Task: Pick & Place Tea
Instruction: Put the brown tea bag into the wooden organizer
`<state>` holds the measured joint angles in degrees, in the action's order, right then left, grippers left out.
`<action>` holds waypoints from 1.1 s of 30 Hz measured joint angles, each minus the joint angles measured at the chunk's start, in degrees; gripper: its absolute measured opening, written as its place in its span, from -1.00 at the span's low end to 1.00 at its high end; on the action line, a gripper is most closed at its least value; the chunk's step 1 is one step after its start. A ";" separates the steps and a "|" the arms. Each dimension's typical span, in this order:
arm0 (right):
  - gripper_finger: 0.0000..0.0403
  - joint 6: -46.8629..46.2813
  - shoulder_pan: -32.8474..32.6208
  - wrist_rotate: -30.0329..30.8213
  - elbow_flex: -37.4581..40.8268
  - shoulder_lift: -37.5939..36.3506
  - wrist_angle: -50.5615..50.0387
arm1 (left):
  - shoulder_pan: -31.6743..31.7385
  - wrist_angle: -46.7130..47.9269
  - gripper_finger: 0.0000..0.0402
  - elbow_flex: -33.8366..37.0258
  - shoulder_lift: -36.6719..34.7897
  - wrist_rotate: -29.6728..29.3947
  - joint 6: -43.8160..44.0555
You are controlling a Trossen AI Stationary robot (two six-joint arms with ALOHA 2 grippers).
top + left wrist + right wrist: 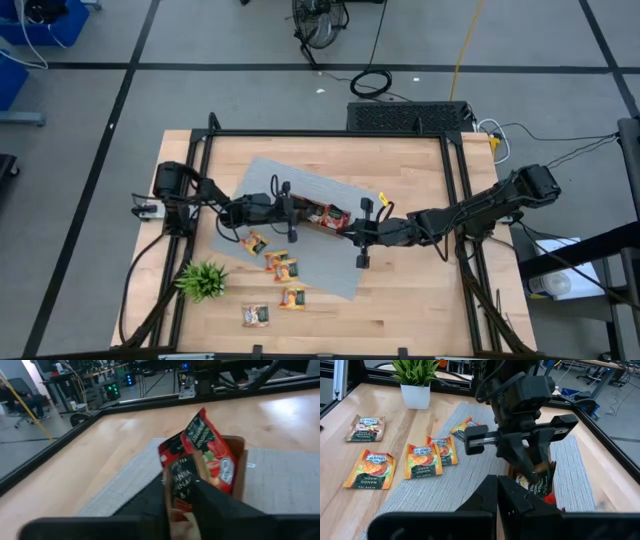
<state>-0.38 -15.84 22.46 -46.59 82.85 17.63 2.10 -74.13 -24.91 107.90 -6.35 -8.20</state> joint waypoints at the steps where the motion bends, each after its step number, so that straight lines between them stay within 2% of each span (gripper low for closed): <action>1: -1.00 0.00 0.00 0.00 0.00 0.00 0.01 | -0.38 0.06 -0.42 0.00 0.00 -0.06 0.43; 8: -1.00 0.00 0.00 0.00 0.00 0.00 0.01 | -3.14 0.89 0.06 0.02 -1.07 -1.47 -0.88; 14: -1.00 -0.31 0.00 -0.04 0.00 0.00 -0.27 | -5.25 3.36 0.24 0.21 -6.34 -12.52 -6.59; 17: -1.00 -0.44 0.00 -0.07 0.00 0.02 -0.36 | -6.42 11.99 0.24 0.21 -11.42 -20.56 -6.44; 18: -1.00 -0.44 0.00 -0.07 0.00 0.02 -0.34 | -6.62 15.58 0.21 -0.05 -13.04 -20.13 -5.17; 21: -1.00 -0.34 0.00 -0.07 0.00 0.02 -0.40 | -7.33 28.80 -0.03 -2.81 -15.88 -11.32 -1.67; 23: -1.00 -0.18 0.00 -0.07 -0.02 0.02 -0.27 | -8.43 39.00 -0.35 -6.82 -15.31 -9.58 -1.22; 25: -1.00 -0.14 0.00 -0.07 -0.02 0.02 -0.12 | -9.20 48.86 -0.74 -11.11 -13.76 -10.93 -2.09; 26: -1.00 -0.06 0.00 -0.07 -0.02 0.02 -0.08 | -9.47 52.27 -0.87 -13.24 -12.61 -11.95 -2.45; 28: -1.00 -0.02 0.00 -0.07 -0.02 0.02 0.03 | -9.55 56.08 -0.92 -15.92 -11.52 -14.18 -2.63; 33: -1.00 -0.03 -0.01 -0.07 -0.02 0.02 0.02 | -9.53 56.64 -0.98 -17.25 -11.12 -16.87 -5.42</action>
<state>-0.41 -15.85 22.39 -46.61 82.87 17.66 -7.42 -17.49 -42.15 96.78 -23.22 -13.63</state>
